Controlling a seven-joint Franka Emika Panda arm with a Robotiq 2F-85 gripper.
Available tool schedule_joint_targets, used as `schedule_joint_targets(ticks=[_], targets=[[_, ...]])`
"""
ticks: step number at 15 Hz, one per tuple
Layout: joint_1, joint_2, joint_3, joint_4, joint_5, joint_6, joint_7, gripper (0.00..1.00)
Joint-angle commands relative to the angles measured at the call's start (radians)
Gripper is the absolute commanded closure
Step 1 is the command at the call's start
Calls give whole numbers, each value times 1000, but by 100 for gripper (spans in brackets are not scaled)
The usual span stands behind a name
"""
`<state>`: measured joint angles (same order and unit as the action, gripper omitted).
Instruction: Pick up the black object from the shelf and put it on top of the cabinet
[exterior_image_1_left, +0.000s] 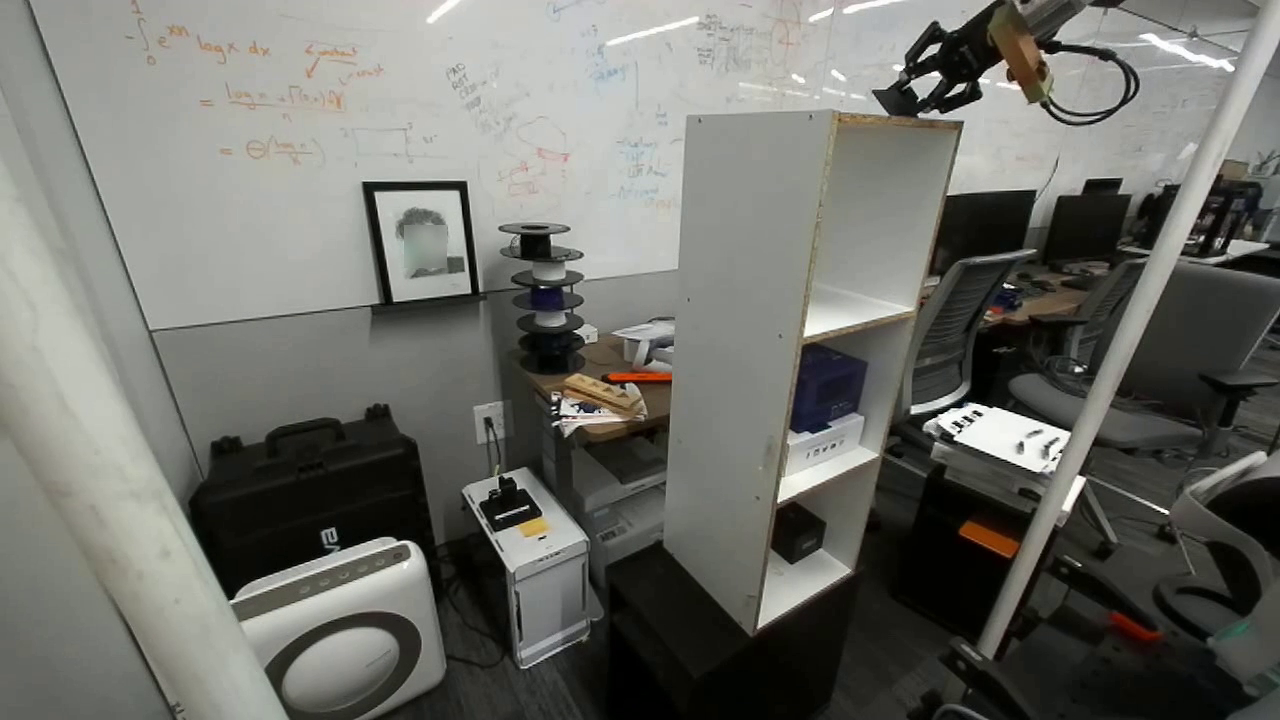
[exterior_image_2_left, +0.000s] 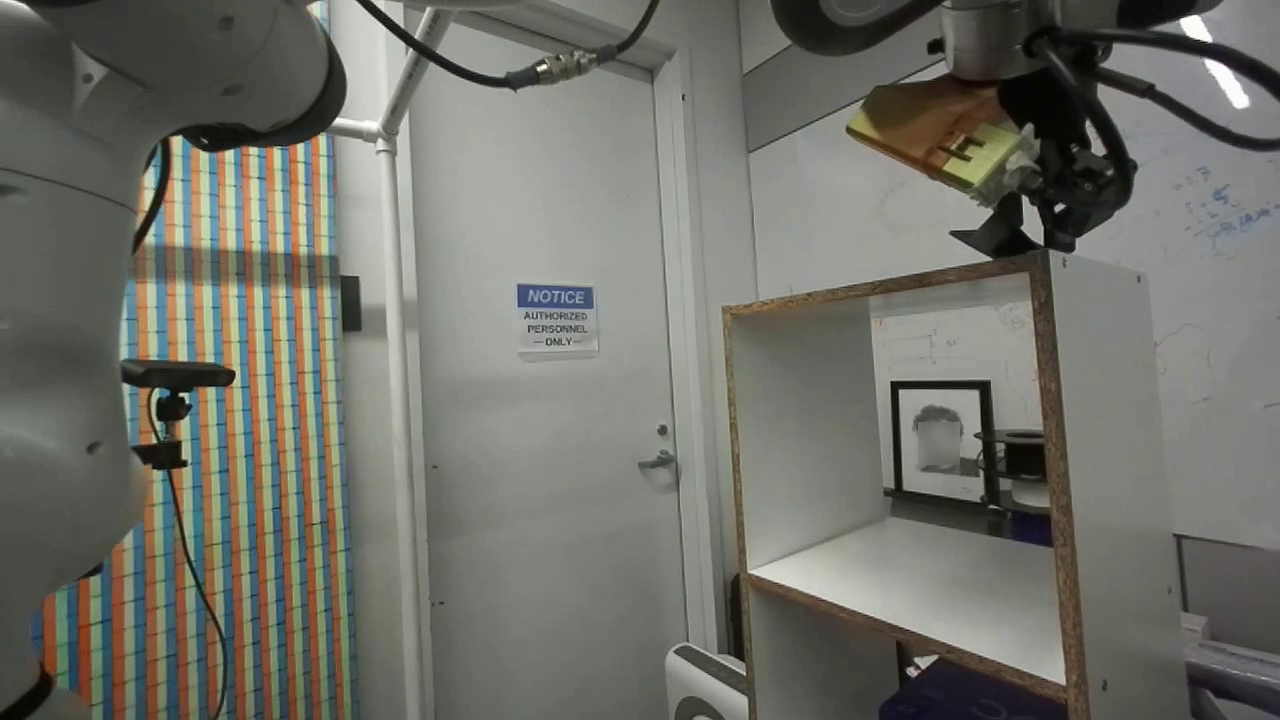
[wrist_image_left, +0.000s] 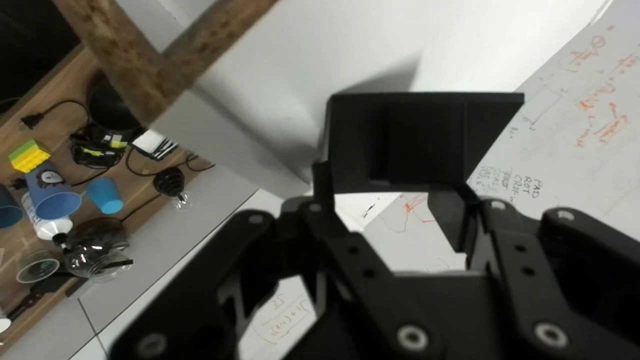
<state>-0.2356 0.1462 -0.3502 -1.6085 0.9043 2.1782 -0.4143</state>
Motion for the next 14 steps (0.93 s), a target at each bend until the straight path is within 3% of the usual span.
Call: schedule_joint_targets(ticks=[1,4,5,9,14], targets=[[-49,33,46,70,-25,-33,54,24],[-75,-2,53,43,-4,-46,35,3],[-85,-19,51,33,-3,-63,31,0],[-146,-127,15,-30,-25,-232,36,0],[-201,-266,-73,-111,-311,-591,66,0]])
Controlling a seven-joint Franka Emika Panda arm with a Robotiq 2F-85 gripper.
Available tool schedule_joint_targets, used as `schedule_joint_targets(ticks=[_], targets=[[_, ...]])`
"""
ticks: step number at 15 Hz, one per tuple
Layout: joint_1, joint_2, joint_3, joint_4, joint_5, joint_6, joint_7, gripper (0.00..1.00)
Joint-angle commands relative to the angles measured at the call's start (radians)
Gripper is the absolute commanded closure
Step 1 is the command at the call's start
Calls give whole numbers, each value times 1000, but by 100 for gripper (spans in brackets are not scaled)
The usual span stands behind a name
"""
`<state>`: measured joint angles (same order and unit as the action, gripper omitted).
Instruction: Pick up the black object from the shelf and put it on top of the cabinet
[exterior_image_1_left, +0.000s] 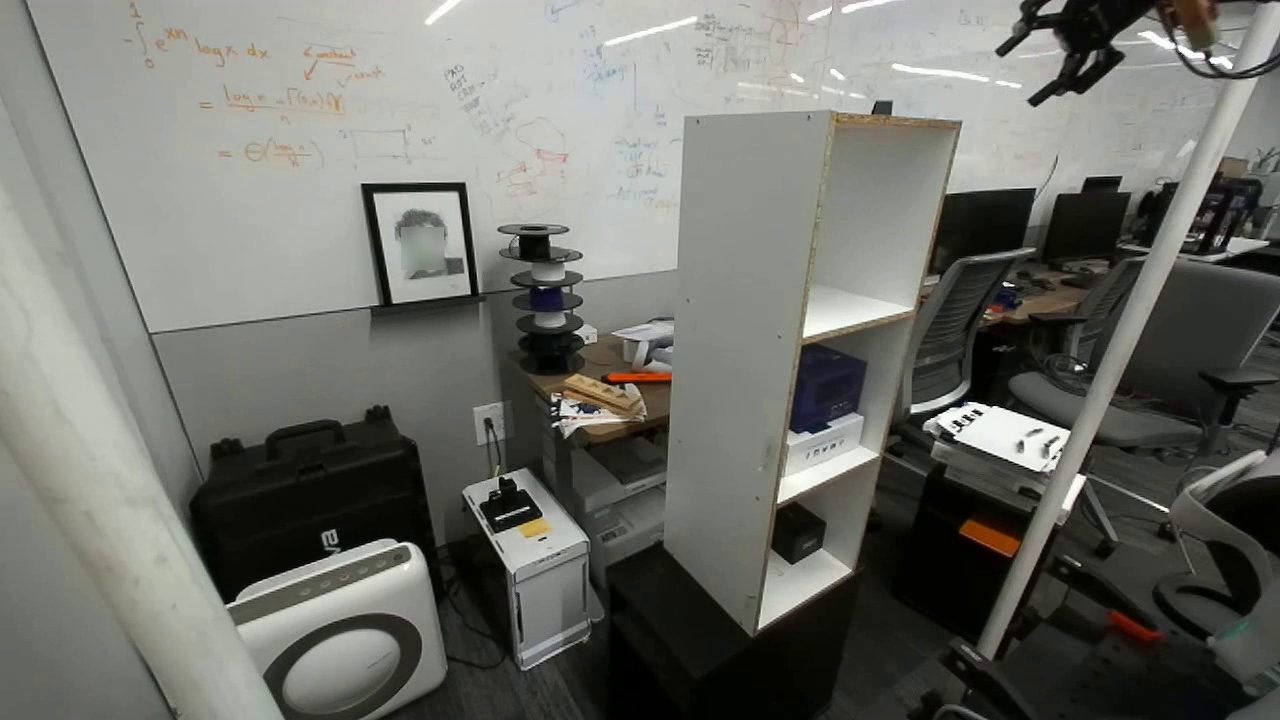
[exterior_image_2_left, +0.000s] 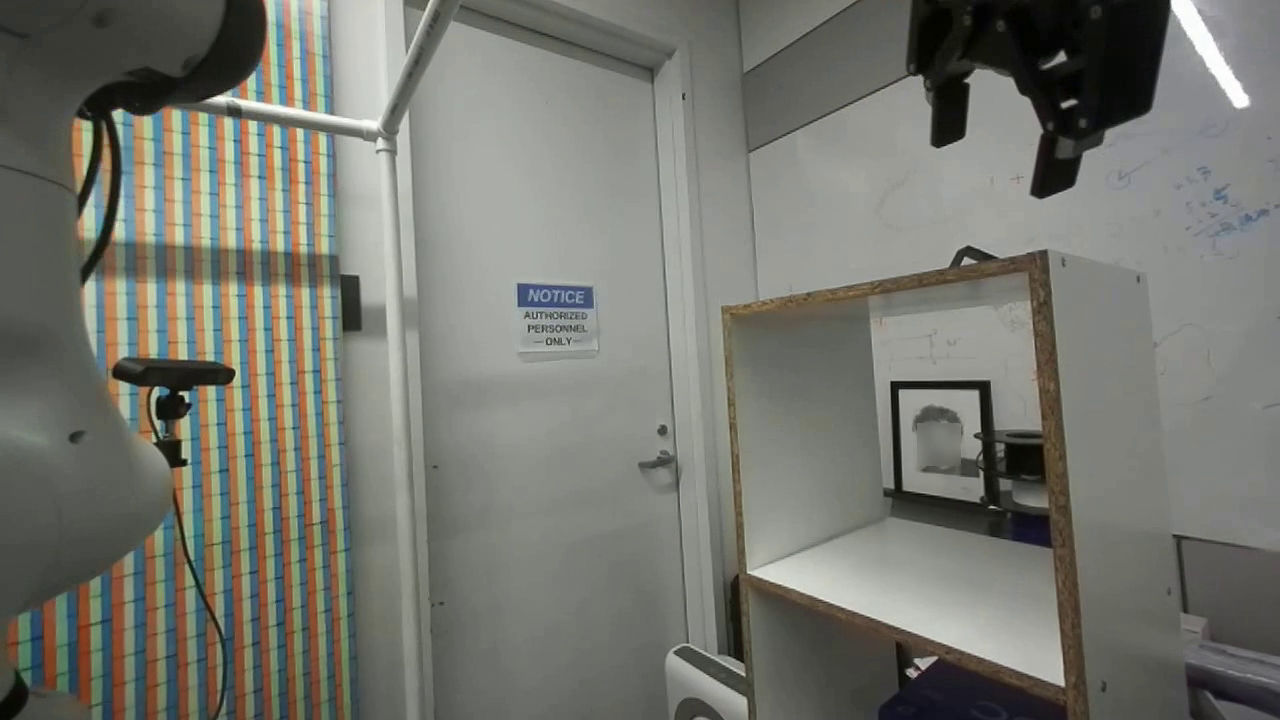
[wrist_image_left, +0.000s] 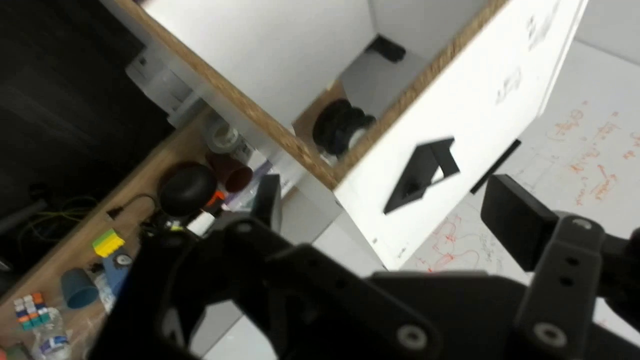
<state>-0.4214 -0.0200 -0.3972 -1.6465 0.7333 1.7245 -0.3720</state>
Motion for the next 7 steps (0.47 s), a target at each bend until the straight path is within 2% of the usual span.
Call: schedule_joint_targets(ticks=[1,4,5,7], targets=[[-16,-123,-35,-101,-219,-168,24,0],[-8,-183,-33,-221,-447,-153,50,0],[-3,-125,-64,-132,-359,-169,13,0],[-1,-145,-60,-191,-420,-167,19,0]])
